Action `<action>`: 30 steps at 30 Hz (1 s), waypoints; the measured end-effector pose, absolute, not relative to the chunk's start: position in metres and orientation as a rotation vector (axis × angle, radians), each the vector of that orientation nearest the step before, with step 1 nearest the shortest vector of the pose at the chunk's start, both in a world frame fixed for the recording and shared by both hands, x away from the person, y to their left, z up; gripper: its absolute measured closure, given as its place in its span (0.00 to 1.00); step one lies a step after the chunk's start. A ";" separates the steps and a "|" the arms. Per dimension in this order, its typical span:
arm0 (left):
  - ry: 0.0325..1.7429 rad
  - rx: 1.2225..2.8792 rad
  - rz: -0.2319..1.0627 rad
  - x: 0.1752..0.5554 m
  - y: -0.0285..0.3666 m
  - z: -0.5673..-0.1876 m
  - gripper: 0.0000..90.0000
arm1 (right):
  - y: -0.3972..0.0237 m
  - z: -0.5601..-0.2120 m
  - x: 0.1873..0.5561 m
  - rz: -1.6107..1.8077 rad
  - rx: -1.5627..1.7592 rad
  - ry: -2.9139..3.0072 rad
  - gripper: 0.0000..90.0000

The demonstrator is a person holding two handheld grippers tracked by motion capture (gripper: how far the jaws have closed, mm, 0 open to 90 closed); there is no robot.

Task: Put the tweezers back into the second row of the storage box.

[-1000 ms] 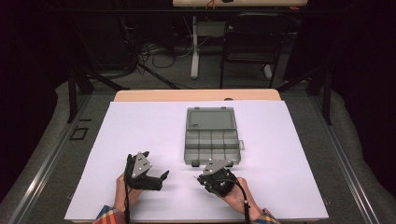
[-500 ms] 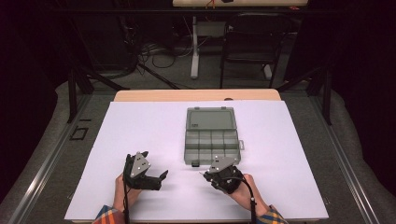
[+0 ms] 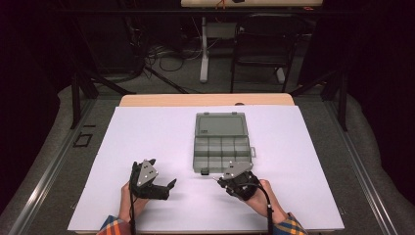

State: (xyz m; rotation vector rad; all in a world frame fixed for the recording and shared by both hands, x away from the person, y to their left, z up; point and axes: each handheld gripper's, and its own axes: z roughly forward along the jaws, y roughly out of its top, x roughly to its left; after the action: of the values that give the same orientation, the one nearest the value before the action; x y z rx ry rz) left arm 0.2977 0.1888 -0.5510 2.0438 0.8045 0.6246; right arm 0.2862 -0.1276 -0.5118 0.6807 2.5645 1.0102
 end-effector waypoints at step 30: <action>0.795 2.044 0.613 0.298 0.188 -0.551 0.00 | -0.149 -0.499 0.302 0.987 0.668 2.529 0.94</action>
State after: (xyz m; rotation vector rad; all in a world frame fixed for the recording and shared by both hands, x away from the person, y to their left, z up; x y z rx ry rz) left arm 0.2977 0.1879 -0.5513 2.0442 0.7951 0.6131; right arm 0.3024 -0.1488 -0.4985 0.6680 2.5293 0.9870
